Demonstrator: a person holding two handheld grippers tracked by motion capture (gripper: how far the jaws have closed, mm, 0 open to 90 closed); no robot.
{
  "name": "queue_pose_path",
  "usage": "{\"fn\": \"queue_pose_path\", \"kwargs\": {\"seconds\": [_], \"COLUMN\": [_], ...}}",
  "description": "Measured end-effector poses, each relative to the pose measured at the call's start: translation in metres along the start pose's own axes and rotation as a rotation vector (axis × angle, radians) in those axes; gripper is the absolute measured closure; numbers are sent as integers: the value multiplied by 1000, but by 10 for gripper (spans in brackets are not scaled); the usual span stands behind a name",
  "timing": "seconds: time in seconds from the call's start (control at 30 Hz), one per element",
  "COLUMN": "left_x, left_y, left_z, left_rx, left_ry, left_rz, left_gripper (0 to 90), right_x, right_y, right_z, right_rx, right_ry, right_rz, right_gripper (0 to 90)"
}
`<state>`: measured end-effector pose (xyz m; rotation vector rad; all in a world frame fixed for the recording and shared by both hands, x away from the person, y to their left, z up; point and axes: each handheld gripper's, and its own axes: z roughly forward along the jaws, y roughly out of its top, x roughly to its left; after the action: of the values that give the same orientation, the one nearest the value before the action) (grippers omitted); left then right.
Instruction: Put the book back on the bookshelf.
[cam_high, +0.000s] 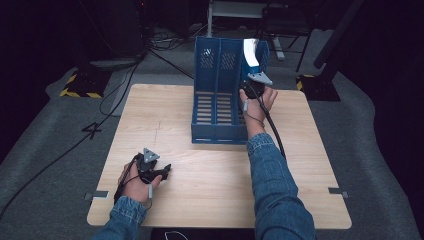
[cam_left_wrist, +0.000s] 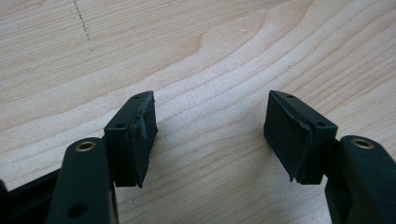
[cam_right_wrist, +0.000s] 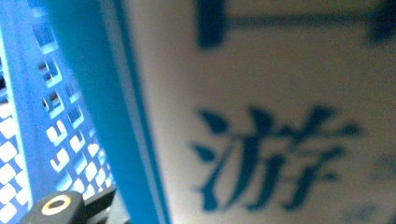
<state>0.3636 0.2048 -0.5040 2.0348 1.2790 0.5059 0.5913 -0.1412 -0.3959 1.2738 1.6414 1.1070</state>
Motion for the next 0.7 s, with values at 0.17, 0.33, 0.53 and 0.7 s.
{"fn": "queue_pose_path", "kwargs": {"seconds": [0.17, 0.33, 0.53, 0.7], "left_x": [0, 0, -1, -1], "left_y": [0, 0, 2, 2], "left_z": [0, 0, 2, 2], "left_rx": [1, 3, 2, 3], "left_ry": [-1, 1, 1, 1], "left_rz": [5, 8, 8, 10], "left_gripper": [349, 349, 349, 349], "right_x": [2, 3, 4, 3], "right_y": [-13, -15, -14, -12], "right_z": [4, 2, -5, -16], "right_rx": [63, 61, 50, -2], "right_ry": [-4, -17, -40, -26], "right_rz": [61, 70, 42, 65], "right_gripper": [602, 593, 574, 515]}}
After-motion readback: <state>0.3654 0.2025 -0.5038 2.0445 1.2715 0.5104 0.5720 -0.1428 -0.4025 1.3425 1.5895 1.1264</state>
